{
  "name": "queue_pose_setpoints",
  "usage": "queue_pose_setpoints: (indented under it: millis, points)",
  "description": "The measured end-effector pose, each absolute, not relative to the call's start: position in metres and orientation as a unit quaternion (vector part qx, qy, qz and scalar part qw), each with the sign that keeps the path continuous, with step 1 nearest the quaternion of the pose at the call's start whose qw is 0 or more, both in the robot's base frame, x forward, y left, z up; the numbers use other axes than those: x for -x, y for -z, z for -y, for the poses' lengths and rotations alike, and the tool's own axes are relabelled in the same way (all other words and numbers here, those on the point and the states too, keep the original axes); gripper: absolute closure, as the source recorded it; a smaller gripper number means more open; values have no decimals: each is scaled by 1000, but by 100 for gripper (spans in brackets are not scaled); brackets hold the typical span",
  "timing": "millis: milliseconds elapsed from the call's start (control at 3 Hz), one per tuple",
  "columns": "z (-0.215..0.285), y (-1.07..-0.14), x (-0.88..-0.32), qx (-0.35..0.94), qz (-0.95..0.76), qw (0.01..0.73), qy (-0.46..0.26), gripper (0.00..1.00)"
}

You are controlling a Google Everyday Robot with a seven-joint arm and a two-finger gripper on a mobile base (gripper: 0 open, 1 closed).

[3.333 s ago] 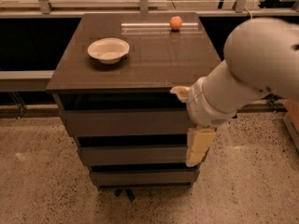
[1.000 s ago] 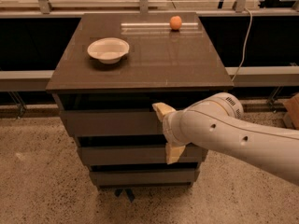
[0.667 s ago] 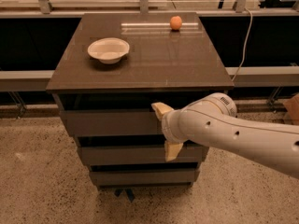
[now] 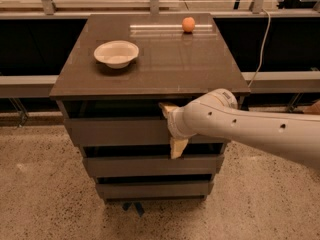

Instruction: Open top drawer

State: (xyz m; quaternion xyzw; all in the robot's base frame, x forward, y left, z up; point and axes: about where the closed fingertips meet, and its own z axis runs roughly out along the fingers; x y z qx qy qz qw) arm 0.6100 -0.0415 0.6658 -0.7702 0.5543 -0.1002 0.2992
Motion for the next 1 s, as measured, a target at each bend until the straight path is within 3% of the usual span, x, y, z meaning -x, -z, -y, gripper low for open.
queue_pose_setpoints:
  millis: [333,667,1000]
  points:
    - [34,-661,-633,770,-560,294,84,18]
    - [19,-656,-649,775,-559,286,63,23]
    - [4,-654,-647,784,-552,279,50,22]
